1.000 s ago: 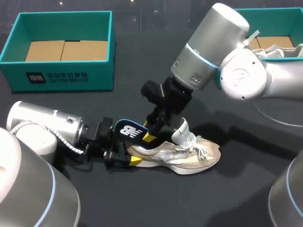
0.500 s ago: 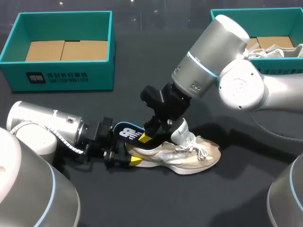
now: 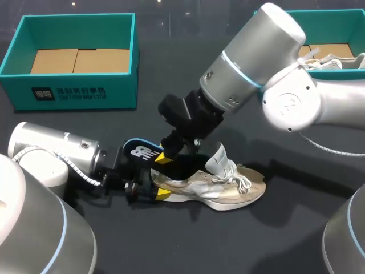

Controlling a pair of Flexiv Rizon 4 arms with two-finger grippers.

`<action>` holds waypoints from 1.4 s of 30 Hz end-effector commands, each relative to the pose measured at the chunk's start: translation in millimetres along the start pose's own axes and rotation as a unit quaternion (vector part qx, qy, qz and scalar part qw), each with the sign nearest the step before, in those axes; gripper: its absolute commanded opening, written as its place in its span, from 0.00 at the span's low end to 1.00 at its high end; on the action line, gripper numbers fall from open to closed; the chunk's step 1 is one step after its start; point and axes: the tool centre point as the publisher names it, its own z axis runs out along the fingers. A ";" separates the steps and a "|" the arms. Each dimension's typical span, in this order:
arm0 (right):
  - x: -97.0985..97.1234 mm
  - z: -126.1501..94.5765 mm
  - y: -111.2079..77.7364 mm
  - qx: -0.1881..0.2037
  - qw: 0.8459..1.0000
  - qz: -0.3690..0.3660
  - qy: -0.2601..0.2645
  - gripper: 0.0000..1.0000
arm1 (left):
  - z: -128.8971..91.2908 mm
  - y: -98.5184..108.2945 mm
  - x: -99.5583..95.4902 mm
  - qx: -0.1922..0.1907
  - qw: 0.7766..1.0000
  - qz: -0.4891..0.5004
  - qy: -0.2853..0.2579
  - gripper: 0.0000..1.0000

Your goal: Take the shoe out of the shoebox, open the shoe tongue, remove and reinsert the insole, then place the shoe into the shoebox

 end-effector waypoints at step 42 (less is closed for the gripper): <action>67.9 -154.8 95.6 -0.199 0.972 -0.039 -0.116 0.00 | 0.2 0.3 -0.6 0.000 1.000 0.000 -0.001 0.00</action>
